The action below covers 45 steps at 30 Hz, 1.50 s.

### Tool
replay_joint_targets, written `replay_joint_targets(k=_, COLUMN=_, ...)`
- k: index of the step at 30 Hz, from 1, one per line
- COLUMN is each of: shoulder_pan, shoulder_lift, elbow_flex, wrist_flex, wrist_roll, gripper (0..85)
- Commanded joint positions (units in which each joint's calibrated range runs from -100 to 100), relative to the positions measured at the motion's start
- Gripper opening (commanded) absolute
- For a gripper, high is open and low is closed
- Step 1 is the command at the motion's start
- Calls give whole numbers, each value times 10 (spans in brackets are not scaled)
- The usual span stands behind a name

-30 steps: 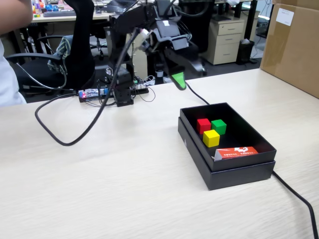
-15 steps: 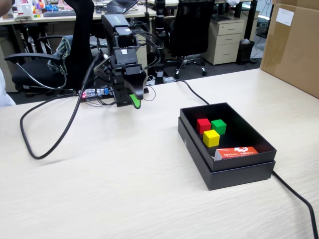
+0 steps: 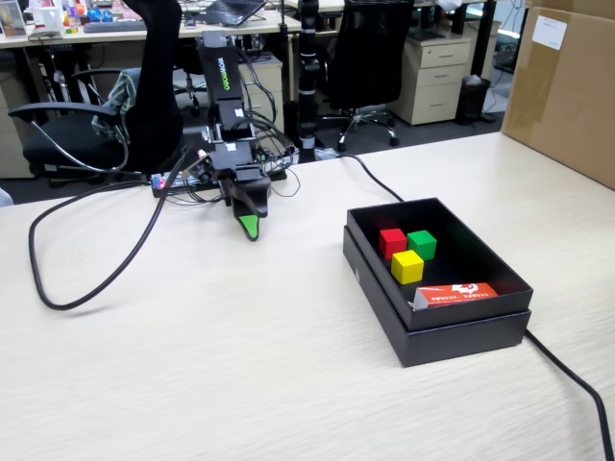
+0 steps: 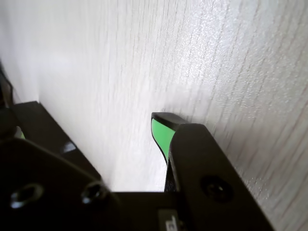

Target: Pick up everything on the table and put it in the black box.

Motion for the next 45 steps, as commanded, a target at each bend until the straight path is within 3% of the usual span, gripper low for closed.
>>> replay_joint_targets(k=1, shoulder_pan=1, shoulder_lift=-10, elbow_flex=-43, wrist_flex=88, wrist_roll=-8, gripper=521)
replay_joint_targets(k=12, shoulder_pan=6, shoulder_lift=-2, elbow_flex=-66, wrist_flex=23, wrist_roll=-8, gripper=501)
replay_joint_targets(k=45, shoulder_pan=5, shoulder_lift=-2, elbow_flex=-65, wrist_flex=23, wrist_roll=-7, gripper=500)
